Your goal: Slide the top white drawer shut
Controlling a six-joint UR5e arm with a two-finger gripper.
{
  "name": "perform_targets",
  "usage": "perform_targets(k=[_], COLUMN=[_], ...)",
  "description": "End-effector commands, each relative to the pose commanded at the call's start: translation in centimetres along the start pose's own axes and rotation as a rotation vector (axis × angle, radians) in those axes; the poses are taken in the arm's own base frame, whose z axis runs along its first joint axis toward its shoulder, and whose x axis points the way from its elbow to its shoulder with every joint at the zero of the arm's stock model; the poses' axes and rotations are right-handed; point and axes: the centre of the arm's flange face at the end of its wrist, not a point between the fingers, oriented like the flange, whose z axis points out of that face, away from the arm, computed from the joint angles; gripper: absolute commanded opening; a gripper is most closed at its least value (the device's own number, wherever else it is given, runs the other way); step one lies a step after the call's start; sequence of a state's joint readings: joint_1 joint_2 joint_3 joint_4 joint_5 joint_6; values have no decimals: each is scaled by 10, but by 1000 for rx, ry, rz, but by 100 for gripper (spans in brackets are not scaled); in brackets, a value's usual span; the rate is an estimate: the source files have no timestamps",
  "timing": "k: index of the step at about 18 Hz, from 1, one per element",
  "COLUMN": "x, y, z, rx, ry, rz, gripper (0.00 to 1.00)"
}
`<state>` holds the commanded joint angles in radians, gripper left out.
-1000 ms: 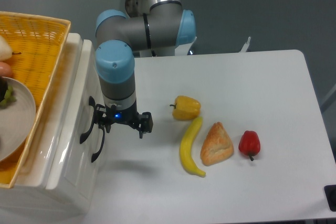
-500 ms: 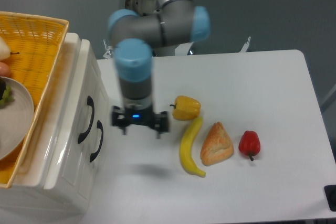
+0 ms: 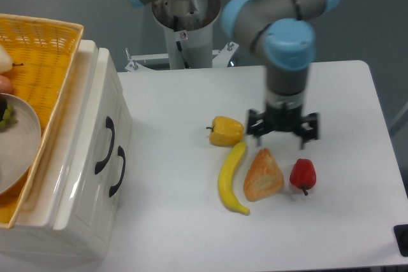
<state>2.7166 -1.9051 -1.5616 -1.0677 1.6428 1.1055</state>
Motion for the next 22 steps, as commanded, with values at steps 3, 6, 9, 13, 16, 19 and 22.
perform_targets(k=[3, 6, 9, 13, 16, 19, 22], x=[-12, -14, -13, -6, -5, 7, 23], y=[13, 16, 17, 13, 14, 5, -17], z=[12, 14, 17, 23, 23, 34, 46], rx=[-10, -13, -13, -18, -17, -22, -28], ry=[11, 14, 20, 34, 38, 61, 80], rz=[17, 16, 15, 26, 40, 112, 150], gripper=[100, 100, 100, 100, 100, 100, 100])
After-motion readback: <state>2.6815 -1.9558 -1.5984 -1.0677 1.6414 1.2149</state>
